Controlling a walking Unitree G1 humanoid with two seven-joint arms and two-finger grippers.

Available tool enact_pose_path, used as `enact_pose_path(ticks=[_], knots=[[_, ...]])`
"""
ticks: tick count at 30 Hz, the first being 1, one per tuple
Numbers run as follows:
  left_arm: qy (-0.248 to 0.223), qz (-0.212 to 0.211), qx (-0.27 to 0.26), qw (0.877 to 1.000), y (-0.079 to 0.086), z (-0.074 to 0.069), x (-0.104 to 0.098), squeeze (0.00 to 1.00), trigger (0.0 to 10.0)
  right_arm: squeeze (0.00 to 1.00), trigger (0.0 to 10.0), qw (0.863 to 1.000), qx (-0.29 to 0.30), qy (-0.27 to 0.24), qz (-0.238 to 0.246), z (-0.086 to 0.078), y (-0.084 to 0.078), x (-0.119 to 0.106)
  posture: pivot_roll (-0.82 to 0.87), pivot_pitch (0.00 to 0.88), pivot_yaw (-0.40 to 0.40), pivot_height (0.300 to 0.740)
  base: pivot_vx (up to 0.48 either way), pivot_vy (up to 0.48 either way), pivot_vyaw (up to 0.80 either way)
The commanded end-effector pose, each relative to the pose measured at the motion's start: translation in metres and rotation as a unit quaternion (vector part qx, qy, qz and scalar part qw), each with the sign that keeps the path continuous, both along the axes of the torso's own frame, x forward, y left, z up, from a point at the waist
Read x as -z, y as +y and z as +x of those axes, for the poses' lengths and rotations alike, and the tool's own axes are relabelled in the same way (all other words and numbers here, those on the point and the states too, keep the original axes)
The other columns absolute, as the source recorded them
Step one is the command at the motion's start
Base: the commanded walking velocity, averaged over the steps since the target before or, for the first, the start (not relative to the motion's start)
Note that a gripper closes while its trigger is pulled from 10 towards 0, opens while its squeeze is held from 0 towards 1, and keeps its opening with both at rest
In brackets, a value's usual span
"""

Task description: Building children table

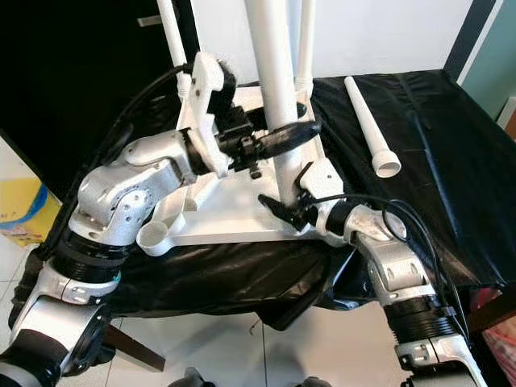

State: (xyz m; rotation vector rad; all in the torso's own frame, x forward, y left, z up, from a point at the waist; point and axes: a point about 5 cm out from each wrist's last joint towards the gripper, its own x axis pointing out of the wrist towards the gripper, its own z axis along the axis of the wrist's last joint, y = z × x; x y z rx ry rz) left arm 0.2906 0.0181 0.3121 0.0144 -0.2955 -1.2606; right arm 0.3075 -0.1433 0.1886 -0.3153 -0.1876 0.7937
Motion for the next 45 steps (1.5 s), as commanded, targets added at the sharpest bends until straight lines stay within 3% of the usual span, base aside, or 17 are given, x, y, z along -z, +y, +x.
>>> enact_pose_path(ticks=[1,5,8,15,28,29,36,45], knots=[[-0.005,-0.01,-0.041,0.999,0.003,0.006,-0.007,0.0,10.0,1.0,10.0,1.0,0.011,-0.009,0.008,0.0,0.0,-0.004,-0.09,0.029,0.052,0.74,0.0,0.0,0.0],[-0.002,-0.025,-0.089,0.996,0.002,0.013,-0.011,0.0,10.0,1.0,10.0,0.999,0.031,-0.015,0.024,0.0,0.001,-0.004,-0.09,0.036,0.048,0.74,0.0,0.0,0.0],[0.034,-0.064,-0.16,0.984,0.001,0.027,-0.018,0.0,10.0,1.0,10.0,0.996,0.064,-0.023,0.06,0.0,0.008,-0.004,-0.08,0.039,0.062,0.74,0.0,0.0,0.0],[0.052,-0.076,-0.182,0.979,0.001,0.03,-0.018,0.0,10.0,1.0,10.0,0.991,0.11,-0.037,0.071,0.004,0.012,-0.001,-0.09,0.05,0.075,0.74,0.0,0.0,0.0],[0.055,-0.084,-0.2,0.975,-0.016,0.03,-0.024,0.0,10.0,1.0,10.0,0.961,0.235,-0.062,0.129,0.015,0.019,-0.012,-0.11,0.054,0.073,0.74,0.0,0.0,0.0],[0.053,-0.087,-0.198,0.975,-0.019,0.028,-0.027,0.0,10.0,0.0,10.0,0.956,0.255,-0.059,0.135,0.018,0.02,-0.013,-0.11,0.057,0.073,0.74,0.0,0.0,0.0],[0.054,-0.093,-0.199,0.974,-0.024,0.025,-0.029,0.0,10.0,0.0,10.0,0.944,0.294,-0.06,0.135,0.028,0.03,-0.016,-0.1,0.06,0.074,0.74,0.0,0.0,0.0],[0.053,-0.094,-0.197,0.974,-0.027,0.023,-0.029,0.0,10.0,0.0,10.0,0.946,0.295,-0.059,0.122,0.031,0.039,-0.016,-0.1,0.056,0.068,0.74,0.0,0.0,0.0]])
